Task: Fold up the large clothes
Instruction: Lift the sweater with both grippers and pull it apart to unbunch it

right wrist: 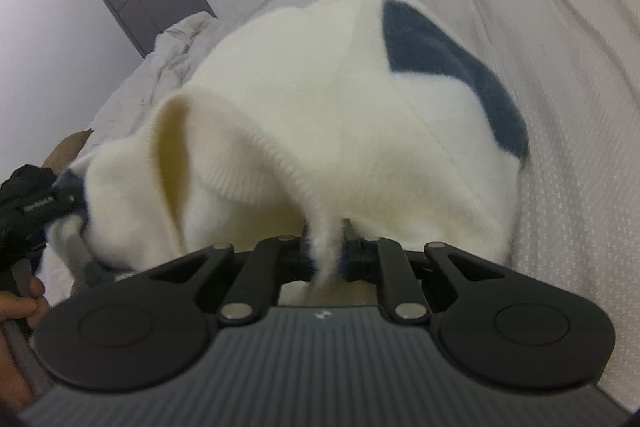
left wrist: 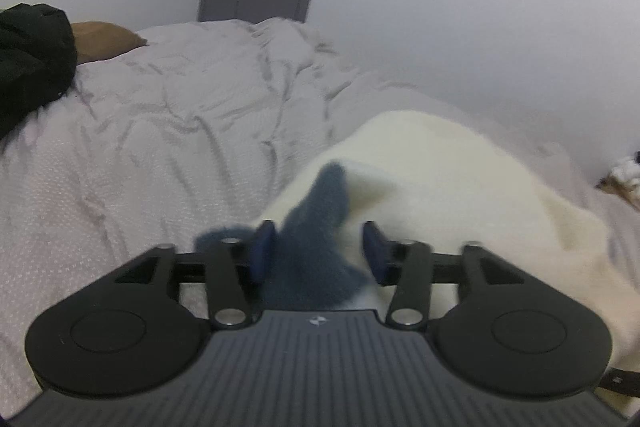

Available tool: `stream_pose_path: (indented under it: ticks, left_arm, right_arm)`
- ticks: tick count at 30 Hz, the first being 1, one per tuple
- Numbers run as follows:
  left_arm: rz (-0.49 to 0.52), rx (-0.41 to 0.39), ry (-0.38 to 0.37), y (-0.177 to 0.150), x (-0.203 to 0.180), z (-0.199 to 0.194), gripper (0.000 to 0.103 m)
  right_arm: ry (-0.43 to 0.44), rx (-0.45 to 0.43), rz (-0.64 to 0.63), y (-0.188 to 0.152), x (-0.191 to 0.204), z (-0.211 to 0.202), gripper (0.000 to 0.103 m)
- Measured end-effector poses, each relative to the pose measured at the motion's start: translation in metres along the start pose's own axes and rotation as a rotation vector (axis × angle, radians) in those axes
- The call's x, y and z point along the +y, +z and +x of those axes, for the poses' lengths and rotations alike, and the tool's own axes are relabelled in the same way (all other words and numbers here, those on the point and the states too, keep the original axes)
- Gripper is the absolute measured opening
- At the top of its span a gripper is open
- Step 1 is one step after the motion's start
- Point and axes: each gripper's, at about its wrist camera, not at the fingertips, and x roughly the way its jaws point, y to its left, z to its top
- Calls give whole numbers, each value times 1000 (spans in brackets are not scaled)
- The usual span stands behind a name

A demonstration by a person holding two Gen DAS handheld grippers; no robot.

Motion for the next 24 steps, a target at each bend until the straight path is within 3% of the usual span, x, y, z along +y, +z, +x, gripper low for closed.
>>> stream_pose_path:
  ticks: [8, 15, 20, 24]
  left_arm:
    - [38, -17, -154, -22, -24, -71, 64]
    - [143, -8, -326, -46, -71, -96, 66]
    - [246, -11, -355, -67, -97, -100, 66]
    - [314, -36, -307, -77, -107, -95, 67]
  right_arm:
    - [4, -102, -144, -23, 23, -53, 14]
    - [-36, -136, -234, -38, 36, -72, 14]
    - [-39, -112, -215, -40, 32, -66, 14]
    - [-29, -100, -186, -42, 32, -66, 14]
